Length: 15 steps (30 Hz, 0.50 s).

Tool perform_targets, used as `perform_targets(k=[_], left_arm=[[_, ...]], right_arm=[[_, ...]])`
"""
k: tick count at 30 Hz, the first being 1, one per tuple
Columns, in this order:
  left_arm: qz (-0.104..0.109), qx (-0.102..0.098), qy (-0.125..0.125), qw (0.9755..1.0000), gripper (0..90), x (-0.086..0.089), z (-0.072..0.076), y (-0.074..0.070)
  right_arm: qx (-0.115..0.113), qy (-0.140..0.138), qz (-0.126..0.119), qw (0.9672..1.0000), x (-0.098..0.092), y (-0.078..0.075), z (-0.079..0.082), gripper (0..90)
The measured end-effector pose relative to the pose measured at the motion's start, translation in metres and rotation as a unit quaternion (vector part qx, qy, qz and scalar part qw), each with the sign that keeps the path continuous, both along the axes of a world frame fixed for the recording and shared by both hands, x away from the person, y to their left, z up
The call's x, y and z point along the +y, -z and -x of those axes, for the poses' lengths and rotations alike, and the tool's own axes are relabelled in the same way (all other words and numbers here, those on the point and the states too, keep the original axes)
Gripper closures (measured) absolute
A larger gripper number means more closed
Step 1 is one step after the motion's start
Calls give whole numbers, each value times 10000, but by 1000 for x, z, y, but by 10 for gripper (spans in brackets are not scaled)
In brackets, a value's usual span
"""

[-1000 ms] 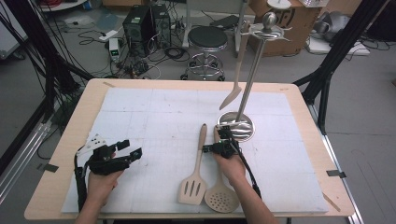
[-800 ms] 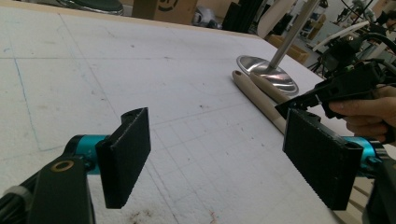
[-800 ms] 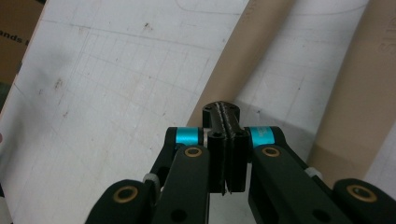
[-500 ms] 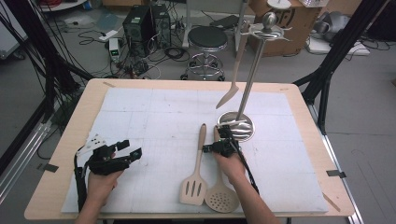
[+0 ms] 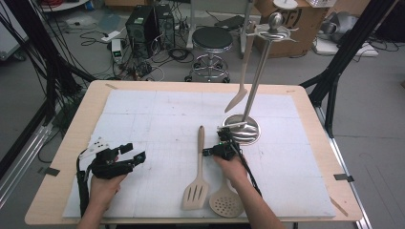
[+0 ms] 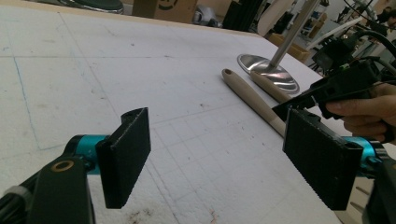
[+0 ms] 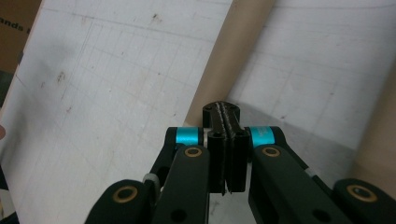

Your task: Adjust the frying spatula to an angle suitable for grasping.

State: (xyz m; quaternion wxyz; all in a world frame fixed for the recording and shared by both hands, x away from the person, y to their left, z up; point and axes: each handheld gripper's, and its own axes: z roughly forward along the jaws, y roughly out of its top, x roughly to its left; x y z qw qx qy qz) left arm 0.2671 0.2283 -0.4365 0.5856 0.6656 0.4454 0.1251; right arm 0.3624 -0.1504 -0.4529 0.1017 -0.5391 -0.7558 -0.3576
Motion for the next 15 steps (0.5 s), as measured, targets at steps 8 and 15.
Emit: perform_targets(k=[8, 15], left_arm=[[-4, -1, -7, 10000, 239, 0, 0, 0], [-4, 1, -17, 10000, 239, 1, 0, 0]], right_arm=[[-150, -385, 192, 9990, 14, -2, 2, 895], [-193, -691, 370, 9967, 34, -5, 1, 894]])
